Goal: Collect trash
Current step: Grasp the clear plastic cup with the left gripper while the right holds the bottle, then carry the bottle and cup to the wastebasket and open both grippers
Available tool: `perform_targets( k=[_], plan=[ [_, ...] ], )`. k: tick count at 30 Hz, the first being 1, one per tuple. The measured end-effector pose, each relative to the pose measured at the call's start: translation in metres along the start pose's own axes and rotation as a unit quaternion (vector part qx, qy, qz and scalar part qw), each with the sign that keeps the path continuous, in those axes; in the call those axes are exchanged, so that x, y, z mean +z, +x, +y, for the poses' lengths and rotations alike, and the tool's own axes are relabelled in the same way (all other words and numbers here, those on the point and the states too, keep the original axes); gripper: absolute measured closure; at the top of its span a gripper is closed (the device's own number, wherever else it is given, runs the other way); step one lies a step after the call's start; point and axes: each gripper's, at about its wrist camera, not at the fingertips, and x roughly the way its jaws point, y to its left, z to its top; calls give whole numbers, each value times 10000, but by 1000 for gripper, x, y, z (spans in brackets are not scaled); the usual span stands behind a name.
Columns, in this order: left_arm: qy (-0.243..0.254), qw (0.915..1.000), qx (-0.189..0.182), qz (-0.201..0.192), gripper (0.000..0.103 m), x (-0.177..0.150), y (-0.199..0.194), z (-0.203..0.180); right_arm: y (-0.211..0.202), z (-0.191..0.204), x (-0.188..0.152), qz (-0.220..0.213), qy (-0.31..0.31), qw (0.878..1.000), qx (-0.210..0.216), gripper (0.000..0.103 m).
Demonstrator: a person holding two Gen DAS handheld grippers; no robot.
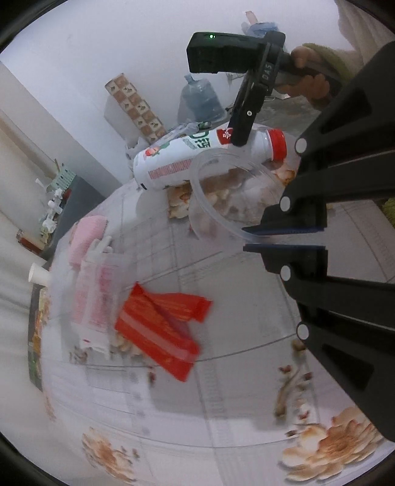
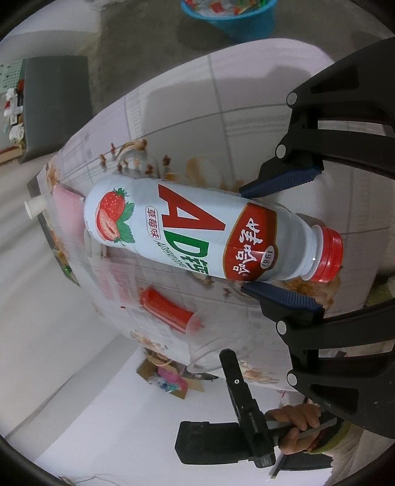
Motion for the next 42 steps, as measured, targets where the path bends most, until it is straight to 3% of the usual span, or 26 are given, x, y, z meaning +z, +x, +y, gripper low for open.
perform_targets(
  k=[6,8,12,17,27,31,34,42],
  plan=[
    [-204,9997,101,90,97,-3,7,4,1,1,5,17,150,9999,9,48],
    [-280,9995,89,72,90,-3,8,6,1,3,5,-9,146,9999,-27,45],
    [-262,9995,196,2,67,-5,9,7,2,4,3,10,184,9998,-99,38],
    [-117,9994,316,-91,65,-3,13,5,4,0,5,-4,281,9996,-100,37],
    [162,9989,410,-178,65,-4,22,-3,14,-11,9,-17,615,9981,93,37],
    [143,9991,332,-240,80,-4,21,-4,14,-17,8,-12,707,9973,185,46],
    [163,9991,259,-280,88,-5,20,-5,12,-20,7,-23,756,9968,248,47],
    [245,9987,161,-414,98,-6,14,-11,8,-22,4,-119,860,9956,356,48]
  ],
)
